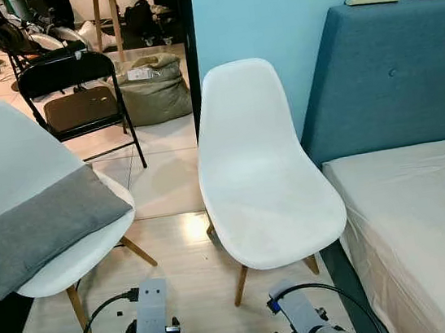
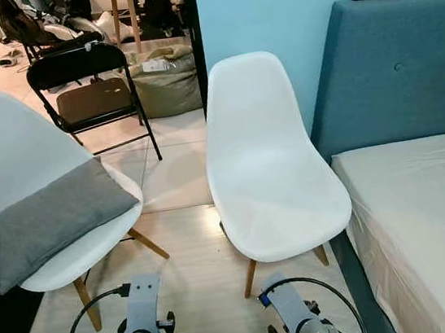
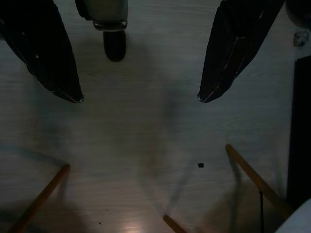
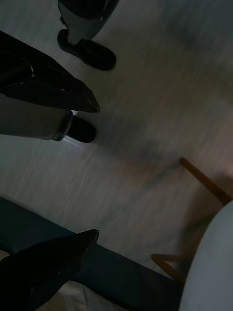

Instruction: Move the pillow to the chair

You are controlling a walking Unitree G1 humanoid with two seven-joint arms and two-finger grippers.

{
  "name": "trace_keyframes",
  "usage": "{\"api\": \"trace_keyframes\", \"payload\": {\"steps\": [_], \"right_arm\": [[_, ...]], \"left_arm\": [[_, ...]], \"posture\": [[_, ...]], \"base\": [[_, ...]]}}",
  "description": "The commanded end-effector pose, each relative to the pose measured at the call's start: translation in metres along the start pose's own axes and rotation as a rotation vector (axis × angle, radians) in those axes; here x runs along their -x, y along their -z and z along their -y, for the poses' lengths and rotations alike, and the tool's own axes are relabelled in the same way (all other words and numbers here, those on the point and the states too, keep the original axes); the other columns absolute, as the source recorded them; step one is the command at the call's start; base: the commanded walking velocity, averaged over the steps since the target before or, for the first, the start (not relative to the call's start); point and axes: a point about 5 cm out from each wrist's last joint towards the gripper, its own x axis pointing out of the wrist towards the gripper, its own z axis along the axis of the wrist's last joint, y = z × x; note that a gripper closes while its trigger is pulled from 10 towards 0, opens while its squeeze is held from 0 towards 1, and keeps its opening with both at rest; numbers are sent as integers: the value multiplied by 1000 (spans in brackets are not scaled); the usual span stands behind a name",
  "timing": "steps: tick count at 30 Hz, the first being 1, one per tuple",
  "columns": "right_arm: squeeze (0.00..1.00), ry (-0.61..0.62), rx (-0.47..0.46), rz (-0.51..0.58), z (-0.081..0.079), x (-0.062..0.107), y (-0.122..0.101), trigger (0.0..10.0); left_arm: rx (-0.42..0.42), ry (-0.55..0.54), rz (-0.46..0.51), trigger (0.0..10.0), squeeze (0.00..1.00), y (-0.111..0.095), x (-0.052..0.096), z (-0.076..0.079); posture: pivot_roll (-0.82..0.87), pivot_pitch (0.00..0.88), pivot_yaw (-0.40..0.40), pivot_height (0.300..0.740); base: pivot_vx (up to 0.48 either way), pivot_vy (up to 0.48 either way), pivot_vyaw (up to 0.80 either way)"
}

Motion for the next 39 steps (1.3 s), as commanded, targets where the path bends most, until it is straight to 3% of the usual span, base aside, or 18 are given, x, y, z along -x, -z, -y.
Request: {"api": "trace_keyframes", "payload": {"steps": [1, 4, 9, 18, 24, 30, 31, 35, 36, 39], "right_arm": [[0, 12, 3, 32, 2, -1, -7, 10000], [0, -14, -45, 55, 3, -1, -12, 10000], [0, -4, 4, 54, 5, -1, -13, 10000], [0, -90, -27, 113, 8, 0, -20, 10000], [0, -144, -12, 213, 36, 6, -40, 10000], [0, -107, 49, 404, 67, 23, -63, 10000], [0, -107, 49, 404, 67, 23, -63, 10000], [0, -31, 180, 471, 92, 41, -62, 10000], [0, -26, 173, 479, 100, 46, -59, 10000], [0, -28, 163, 489, 104, 50, -57, 10000]], "left_arm": [[2, -22, -1, 10000, 0, 0, -1, -3], [-1, -34, 20, 10000, 0, -4, -1, -6], [3, -37, 33, 10000, 0, -6, -2, -9], [21, -72, 66, 10000, 0, -9, -2, -15], [-31, -78, 135, 10000, 0, -15, -2, -26], [10, -109, 141, 10000, 0, -17, -2, -32], [10, -109, 141, 10000, 0, -17, -2, -32], [31, -114, 156, 10000, 0, -21, -2, -32], [30, -108, 161, 10000, 0, -21, -2, -30], [24, -102, 163, 10000, 0, -21, -2, -29]], "posture": [[55, 74, -1, 740], [54, 67, 10, 740], [62, 63, 6, 740], [83, 66, -9, 740], [76, 64, 15, 740], [74, 65, -5, 740], [74, 65, -5, 740], [70, 65, -7, 740], [61, 64, -1, 740], [56, 65, 4, 740]], "base": [[0, 0, 0], [0, 0, 0], [0, 0, 0], [0, 0, 0], [0, 0, 0], [0, 0, 0], [0, 0, 0], [0, 0, 0], [0, 0, 0], [0, 0, 0]]}}
